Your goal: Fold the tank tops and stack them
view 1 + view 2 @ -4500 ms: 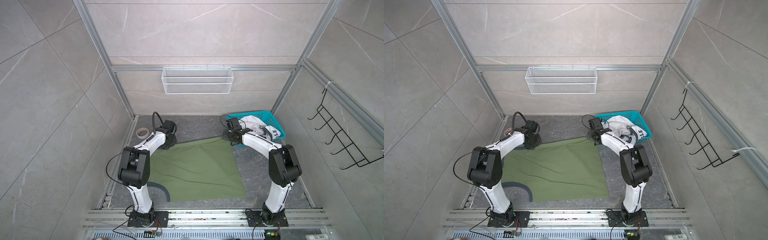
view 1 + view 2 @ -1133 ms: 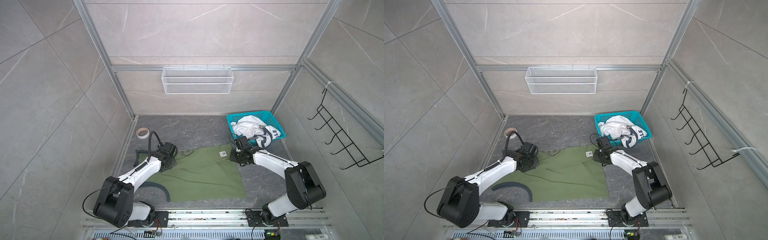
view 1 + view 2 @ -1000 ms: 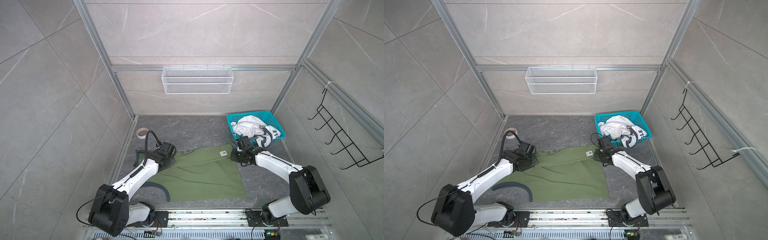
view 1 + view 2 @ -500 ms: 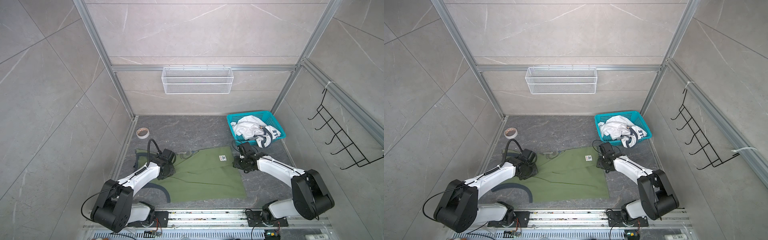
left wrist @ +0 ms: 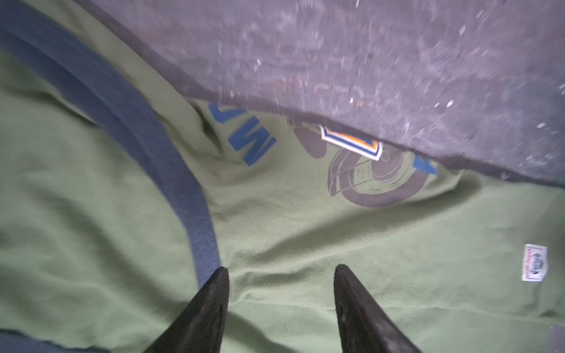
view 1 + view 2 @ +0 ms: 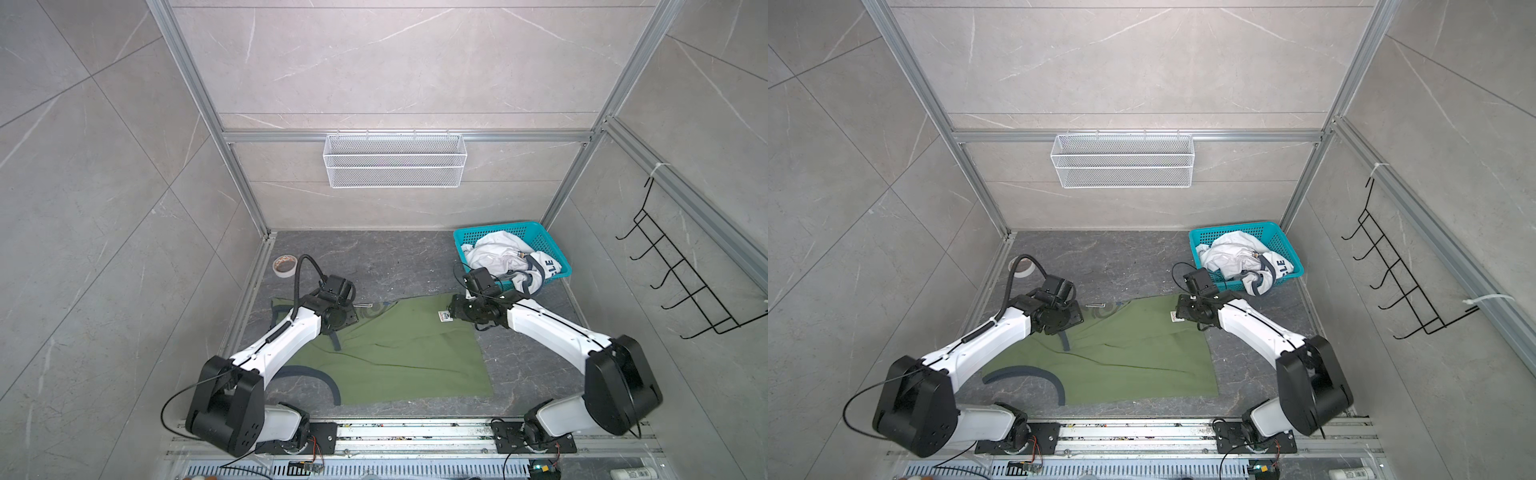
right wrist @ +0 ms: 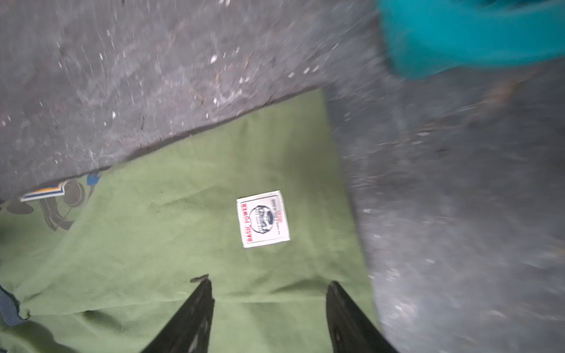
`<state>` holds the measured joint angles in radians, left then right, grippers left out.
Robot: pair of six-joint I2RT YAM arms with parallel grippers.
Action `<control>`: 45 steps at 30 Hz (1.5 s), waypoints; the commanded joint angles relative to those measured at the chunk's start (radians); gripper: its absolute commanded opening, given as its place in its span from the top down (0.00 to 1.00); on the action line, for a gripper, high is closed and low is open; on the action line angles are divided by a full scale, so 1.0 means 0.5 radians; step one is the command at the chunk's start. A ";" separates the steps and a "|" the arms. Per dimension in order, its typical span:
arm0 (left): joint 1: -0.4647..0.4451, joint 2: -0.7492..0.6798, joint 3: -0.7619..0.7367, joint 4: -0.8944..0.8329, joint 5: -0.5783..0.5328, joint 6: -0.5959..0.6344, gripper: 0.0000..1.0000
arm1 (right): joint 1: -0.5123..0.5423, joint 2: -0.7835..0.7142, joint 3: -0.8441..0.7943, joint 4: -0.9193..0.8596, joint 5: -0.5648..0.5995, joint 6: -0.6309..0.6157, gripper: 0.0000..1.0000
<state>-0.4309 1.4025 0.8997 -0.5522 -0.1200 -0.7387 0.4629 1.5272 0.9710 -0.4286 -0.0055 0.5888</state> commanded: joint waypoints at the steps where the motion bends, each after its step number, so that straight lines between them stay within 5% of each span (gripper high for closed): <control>1: -0.019 0.126 -0.010 0.082 0.101 0.009 0.42 | 0.010 0.164 0.016 0.010 -0.089 0.115 0.40; 14: -0.019 0.307 -0.303 0.329 0.143 -0.044 0.36 | -0.167 0.346 -0.160 -0.102 0.103 0.298 0.41; 22: -0.059 0.389 -0.178 0.362 0.249 -0.069 0.27 | -0.286 0.147 -0.309 -0.189 0.221 0.405 0.42; 26: -0.017 0.240 0.027 0.120 0.093 0.041 0.22 | -0.324 0.106 -0.328 -0.184 0.218 0.366 0.42; 38: 0.963 0.070 0.243 -0.056 0.065 0.062 0.20 | -0.263 -0.191 -0.286 -0.100 0.083 0.155 0.41; 45: 1.240 0.355 0.314 0.176 0.050 0.042 0.22 | -0.145 -0.281 -0.275 -0.017 -0.064 0.010 0.40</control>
<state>0.1574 1.5261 1.0245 -0.5129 -0.0860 -0.7193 0.3790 1.4063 0.8253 -0.4564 0.0044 0.6464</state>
